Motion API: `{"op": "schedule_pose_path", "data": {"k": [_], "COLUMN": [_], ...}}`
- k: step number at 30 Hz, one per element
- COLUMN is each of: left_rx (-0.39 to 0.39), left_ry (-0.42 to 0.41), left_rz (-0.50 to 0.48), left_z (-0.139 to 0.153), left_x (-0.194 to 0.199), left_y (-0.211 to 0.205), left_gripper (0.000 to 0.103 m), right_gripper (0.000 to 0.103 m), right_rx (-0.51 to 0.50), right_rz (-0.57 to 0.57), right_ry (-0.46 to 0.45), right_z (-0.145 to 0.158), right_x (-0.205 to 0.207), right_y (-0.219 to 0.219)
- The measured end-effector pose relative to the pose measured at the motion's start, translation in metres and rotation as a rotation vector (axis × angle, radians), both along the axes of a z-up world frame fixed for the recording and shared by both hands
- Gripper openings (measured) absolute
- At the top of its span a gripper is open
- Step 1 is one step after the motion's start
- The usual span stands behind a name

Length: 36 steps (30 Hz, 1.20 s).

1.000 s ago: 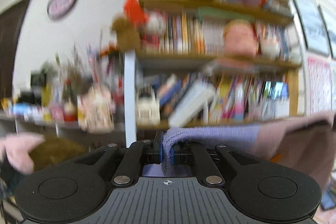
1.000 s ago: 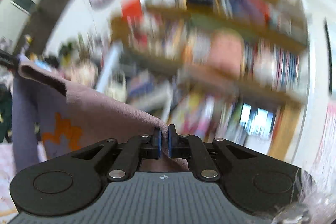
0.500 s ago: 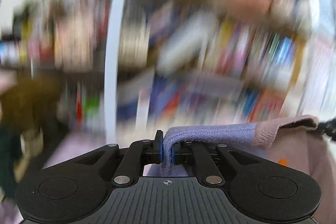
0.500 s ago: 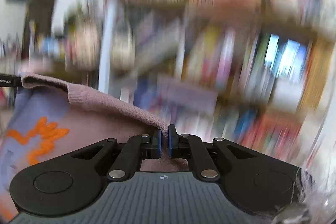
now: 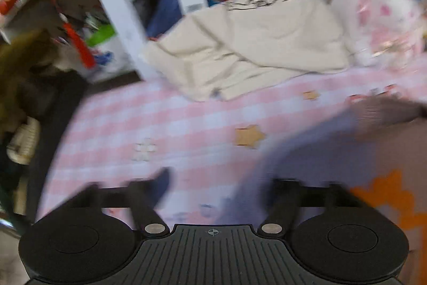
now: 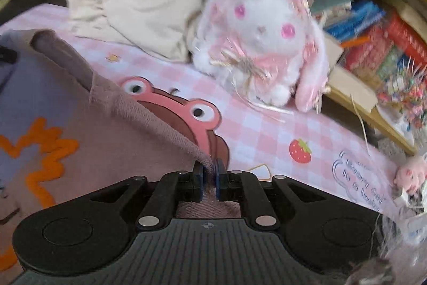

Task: Fold clothes
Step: 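Lower the sweater flat onto the mat with both grippers and release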

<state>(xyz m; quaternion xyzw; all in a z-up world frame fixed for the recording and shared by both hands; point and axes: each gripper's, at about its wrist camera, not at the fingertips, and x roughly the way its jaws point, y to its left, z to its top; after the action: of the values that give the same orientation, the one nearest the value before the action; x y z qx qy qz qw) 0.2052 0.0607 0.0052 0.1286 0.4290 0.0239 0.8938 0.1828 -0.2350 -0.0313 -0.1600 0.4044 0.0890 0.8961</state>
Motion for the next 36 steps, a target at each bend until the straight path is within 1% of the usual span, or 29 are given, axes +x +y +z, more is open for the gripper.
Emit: {"op": "schedule_pose_path", "data": {"k": [2, 4, 8, 10, 11, 12, 13, 14, 15, 17, 18, 20, 21, 23, 25, 26, 28, 29, 30, 31, 32, 33, 34, 35, 36], "left_rx": [0.008, -0.001, -0.045, -0.057, -0.059, -0.055, -0.050, -0.046, -0.042, -0.033, -0.029, -0.021, -0.016, 0.022, 0.068, 0.091, 0.137, 0.160, 0.183, 0.206, 0.229, 0.227, 0.223, 0.219, 0.215], "left_ry": [-0.017, -0.036, -0.105, -0.127, -0.132, -0.125, -0.118, -0.110, -0.103, -0.088, -0.080, -0.065, -0.058, -0.048, -0.046, -0.044, -0.042, -0.041, -0.039, -0.038, -0.037, -0.035, -0.033, -0.032, -0.037], "left_rz": [-0.023, -0.026, -0.053, -0.070, -0.080, -0.083, -0.086, -0.089, -0.092, -0.098, -0.101, -0.107, -0.110, -0.109, -0.120, -0.125, -0.136, -0.141, -0.146, -0.152, -0.157, -0.154, -0.150, -0.146, -0.137], "left_z": [-0.001, 0.003, 0.017, 0.022, 0.023, 0.021, 0.019, 0.016, 0.014, 0.009, 0.006, 0.001, -0.001, -0.009, -0.016, -0.019, -0.026, -0.030, -0.033, -0.037, -0.040, -0.041, -0.042, -0.043, -0.042], "left_x": [-0.011, -0.027, -0.070, -0.092, -0.103, -0.112, -0.122, -0.131, -0.140, -0.159, -0.168, -0.187, -0.196, -0.200, -0.200, -0.199, -0.199, -0.199, -0.198, -0.198, -0.198, -0.194, -0.190, -0.186, -0.183], "left_y": [0.003, 0.007, 0.007, 0.003, 0.001, -0.002, -0.004, -0.007, -0.009, -0.014, -0.016, -0.021, -0.023, -0.026, -0.028, -0.030, -0.033, -0.034, -0.035, -0.037, -0.038, -0.037, -0.035, -0.033, -0.029], "left_gripper": [0.086, 0.086, 0.086, 0.086, 0.086, 0.086, 0.086, 0.086, 0.086, 0.085, 0.085, 0.083, 0.080, 0.077, 0.066, 0.058, 0.051, 0.047, 0.044, 0.041, 0.034, 0.028, 0.022, 0.008, 0.005], "right_gripper": [0.012, 0.014, 0.014, 0.014, 0.018, 0.021, 0.033, 0.048, 0.053, 0.078, 0.082, 0.083, 0.083, 0.083, 0.084, 0.084, 0.084, 0.083, 0.083, 0.081, 0.079, 0.077, 0.071, 0.059, 0.053], "right_rx": [0.022, 0.041, 0.011, 0.038, 0.044, 0.028, 0.012, -0.004, -0.019, -0.051, -0.066, -0.092, -0.092, -0.089, -0.053, -0.027, 0.052, 0.069, 0.065, 0.062, 0.053, 0.036, 0.025, 0.018, 0.019], "right_rz": [-0.031, -0.048, -0.012, -0.015, -0.018, -0.019, -0.019, -0.020, -0.021, -0.022, -0.022, -0.012, 0.018, 0.054, 0.051, 0.054, 0.073, 0.087, 0.099, 0.111, 0.121, 0.126, 0.119, 0.100, 0.078], "right_ry": [0.002, -0.002, -0.004, 0.045, 0.061, 0.053, 0.045, 0.037, 0.029, 0.014, 0.006, -0.017, -0.043, -0.092, -0.131, -0.137, -0.097, -0.067, -0.046, -0.025, -0.009, -0.005, 0.001, 0.016, 0.032], "right_z": [-0.010, -0.017, -0.018, -0.016, -0.015, -0.013, -0.011, -0.010, -0.008, -0.004, -0.003, 0.001, 0.004, 0.013, 0.022, 0.025, 0.028, 0.027, 0.023, 0.020, 0.017, 0.013, 0.009, 0.005, 0.001], "right_x": [0.006, 0.009, 0.021, 0.038, 0.044, 0.043, 0.043, 0.043, 0.042, 0.041, 0.041, 0.034, 0.017, -0.015, -0.052, -0.071, -0.108, -0.123, -0.137, -0.150, -0.162, -0.170, -0.175, -0.178, -0.181], "right_y": [-0.005, -0.009, -0.006, -0.007, -0.009, -0.008, -0.008, -0.008, -0.008, -0.008, -0.008, -0.008, -0.005, -0.003, -0.001, 0.000, 0.003, 0.007, 0.011, 0.016, 0.021, 0.025, 0.027, 0.029, 0.029]}}
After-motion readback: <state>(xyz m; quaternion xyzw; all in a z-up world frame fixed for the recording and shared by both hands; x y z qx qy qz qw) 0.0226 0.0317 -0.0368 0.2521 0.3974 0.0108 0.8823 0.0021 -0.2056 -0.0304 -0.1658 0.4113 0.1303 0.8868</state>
